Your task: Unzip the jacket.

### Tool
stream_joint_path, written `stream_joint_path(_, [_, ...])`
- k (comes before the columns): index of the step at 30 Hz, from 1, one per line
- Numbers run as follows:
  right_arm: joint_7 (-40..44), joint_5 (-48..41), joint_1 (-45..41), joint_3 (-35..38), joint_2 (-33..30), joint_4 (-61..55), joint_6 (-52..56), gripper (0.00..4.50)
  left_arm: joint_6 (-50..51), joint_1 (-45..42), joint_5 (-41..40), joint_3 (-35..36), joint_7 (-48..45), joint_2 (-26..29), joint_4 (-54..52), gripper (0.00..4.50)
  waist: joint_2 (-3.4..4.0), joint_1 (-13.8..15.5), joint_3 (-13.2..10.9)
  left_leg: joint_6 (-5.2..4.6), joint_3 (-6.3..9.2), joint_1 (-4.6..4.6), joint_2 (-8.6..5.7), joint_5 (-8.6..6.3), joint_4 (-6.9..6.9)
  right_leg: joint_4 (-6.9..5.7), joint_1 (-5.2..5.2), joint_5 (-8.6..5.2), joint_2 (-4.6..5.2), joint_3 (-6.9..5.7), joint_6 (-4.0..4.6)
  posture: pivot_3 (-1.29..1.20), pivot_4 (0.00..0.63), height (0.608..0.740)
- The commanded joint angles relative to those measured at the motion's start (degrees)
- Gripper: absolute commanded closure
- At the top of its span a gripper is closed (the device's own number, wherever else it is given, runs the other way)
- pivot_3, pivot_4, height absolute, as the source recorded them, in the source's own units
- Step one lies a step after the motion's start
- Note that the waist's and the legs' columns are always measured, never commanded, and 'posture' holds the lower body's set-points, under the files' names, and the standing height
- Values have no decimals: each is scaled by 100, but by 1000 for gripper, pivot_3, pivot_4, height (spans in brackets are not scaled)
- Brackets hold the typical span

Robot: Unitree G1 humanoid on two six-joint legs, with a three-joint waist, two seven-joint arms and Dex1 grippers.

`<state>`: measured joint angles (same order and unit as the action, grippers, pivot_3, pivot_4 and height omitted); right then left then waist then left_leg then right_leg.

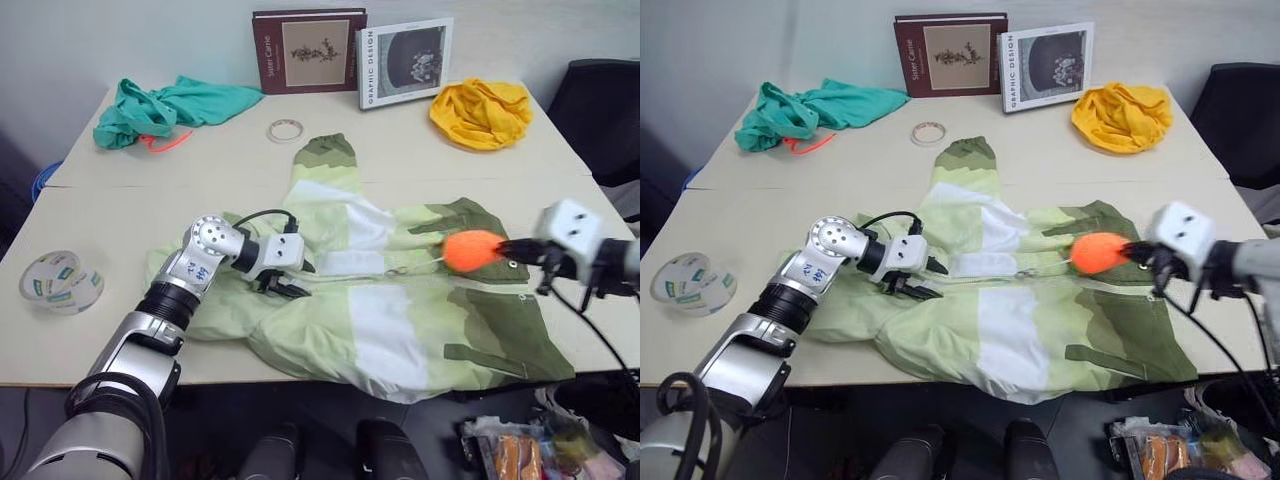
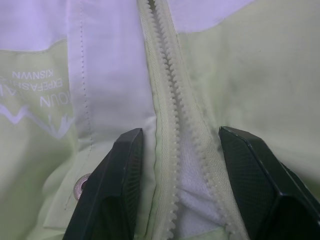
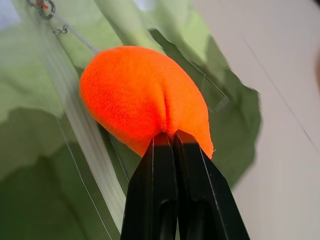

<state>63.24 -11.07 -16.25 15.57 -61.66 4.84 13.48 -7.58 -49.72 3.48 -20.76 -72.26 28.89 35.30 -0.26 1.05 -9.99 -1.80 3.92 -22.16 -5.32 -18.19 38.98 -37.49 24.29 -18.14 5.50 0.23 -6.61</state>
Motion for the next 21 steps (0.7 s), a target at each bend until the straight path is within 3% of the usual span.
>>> stream_joint_path(1, [-44, 53, 782, 1629, -543, 714, -84, 4472, 132, 371, 327, -199, -177, 268, 169, 1986, 2, 29, 1, 0, 0, 0, 0, 0, -2, 1, 0, 0, 0, 7, 1, 0, 150, 740])
stream_joint_path(5, [-438, 214, 1263, 2587, -863, 1903, -501, 4472, 216, 400, 219, -106, -203, 295, 40, 1986, 4, -1, 4, -5, -10, 4, -1, -4, -5, 8, -1, 0, -1, 20, 1, 0, 150, 740])
stream_joint_path(9, [-872, 94, 1041, 2790, -960, 2676, -487, 4472, 455, 450, 50, 31, -303, 255, -2, 1986, 33, -110, 21, -5, -23, 21, 3, -4, -23, 7, -5, -1, -3, 22, 1, 0, 150, 740])
stream_joint_path(13, [-645, -301, 836, 2432, -653, 2222, -186, 4472, 477, 473, 35, 103, -275, 238, -26, 1986, 50, -129, 32, -5, -28, 28, 4, -4, -34, 9, -7, -1, -2, 25, 1, 0, 150, 740])
stream_joint_path(21, [-462, -628, -35, 980, 84, 1104, 323, 4472, 716, 488, -167, 358, -293, 171, -244, 1986, 53, -110, 33, -4, -28, 30, 6, -4, -31, 7, -7, -1, -3, 25, 1, 0, 150, 740])
